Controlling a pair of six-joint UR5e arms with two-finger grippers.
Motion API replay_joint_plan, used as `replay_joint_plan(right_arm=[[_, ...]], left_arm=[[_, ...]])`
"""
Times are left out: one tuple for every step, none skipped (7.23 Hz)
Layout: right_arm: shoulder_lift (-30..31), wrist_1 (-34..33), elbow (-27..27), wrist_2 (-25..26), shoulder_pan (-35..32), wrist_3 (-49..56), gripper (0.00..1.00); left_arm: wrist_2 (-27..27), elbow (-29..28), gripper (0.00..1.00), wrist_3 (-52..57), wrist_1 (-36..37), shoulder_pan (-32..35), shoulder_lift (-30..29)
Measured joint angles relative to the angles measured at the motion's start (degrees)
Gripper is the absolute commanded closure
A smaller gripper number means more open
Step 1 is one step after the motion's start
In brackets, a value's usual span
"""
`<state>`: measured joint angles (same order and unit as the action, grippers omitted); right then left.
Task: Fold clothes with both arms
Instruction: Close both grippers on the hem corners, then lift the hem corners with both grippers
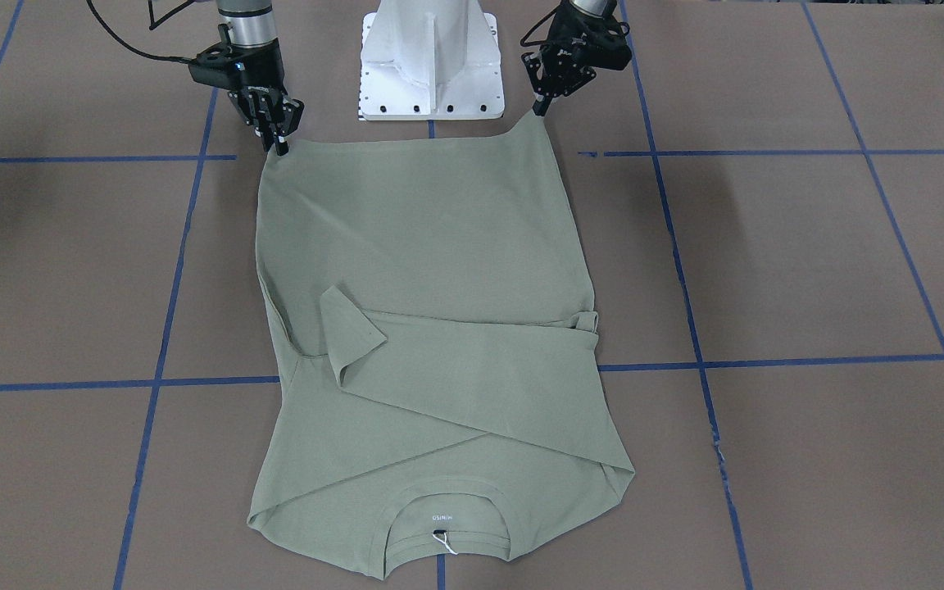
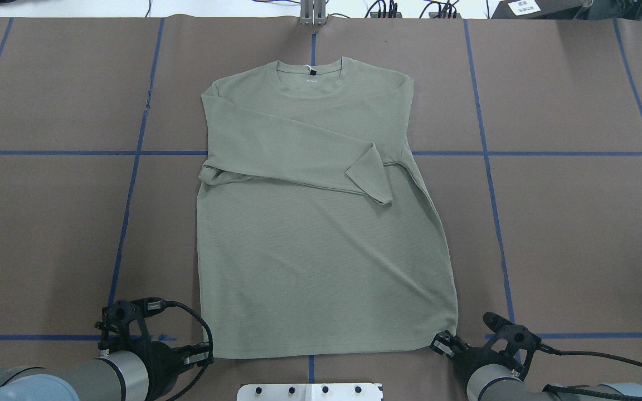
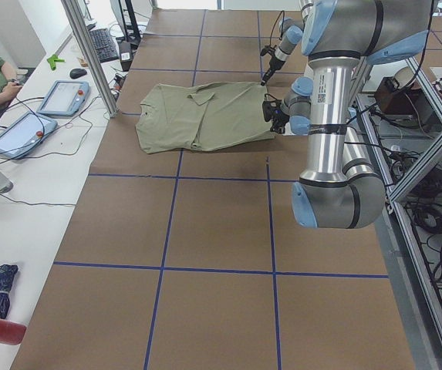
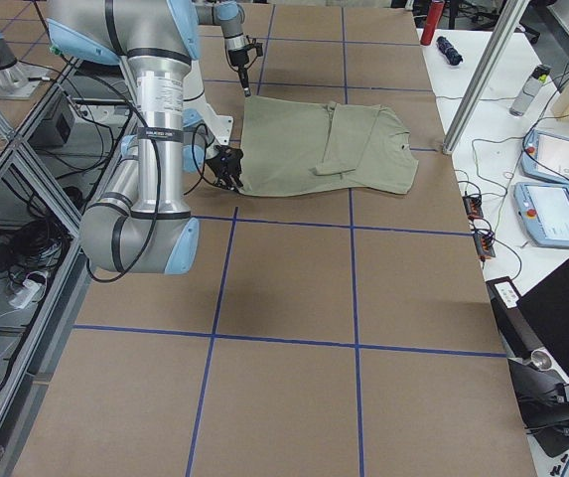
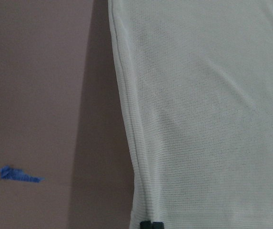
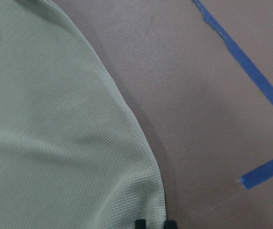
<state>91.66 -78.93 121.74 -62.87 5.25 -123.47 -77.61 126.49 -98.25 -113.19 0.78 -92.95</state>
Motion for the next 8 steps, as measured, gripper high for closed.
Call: replay_joint_plan(right_arm=[[-0.2, 0.0, -0.3, 0.5, 0.0, 0.0, 1.0], [-0.3, -0.1, 0.0, 0.7, -0.1, 0.0, 1.0], [-0.3, -0.4, 1.7, 0.7, -0.6, 0.1, 1.0], [0.0, -2.1, 5.0, 0.5, -1.1, 0.3, 1.0], [0.1, -6.4, 10.3, -0.4, -1.4, 0.5, 1.0], [-0.2, -13.3, 17.7, -2.5, -1.8, 0.6, 1.0], [-2.1, -22.0, 25.1, -6.4, -3.4, 0.9, 1.0], [-6.5, -30.2, 29.7, -11.1, -6.8, 2.1, 1.0]], left_arm=[[0.0, 0.2, 1.0, 0.0, 0.0, 0.0, 0.1], [0.0, 0.5, 1.0, 0.0, 0.0, 0.0, 0.1], [0.0, 1.2, 1.0, 0.0, 0.1, 0.0, 0.2], [-0.9, 3.1, 1.0, 0.1, 0.8, 0.2, 0.3], [-3.5, 7.0, 1.0, 0.3, 4.0, 0.5, 0.2], [-6.9, 12.5, 1.0, 0.4, 9.5, 1.8, -0.2], [-10.9, 18.7, 1.0, 0.6, 15.6, 4.3, -0.5], [-15.3, 23.8, 1.0, 1.7, 21.2, 7.7, -1.8]])
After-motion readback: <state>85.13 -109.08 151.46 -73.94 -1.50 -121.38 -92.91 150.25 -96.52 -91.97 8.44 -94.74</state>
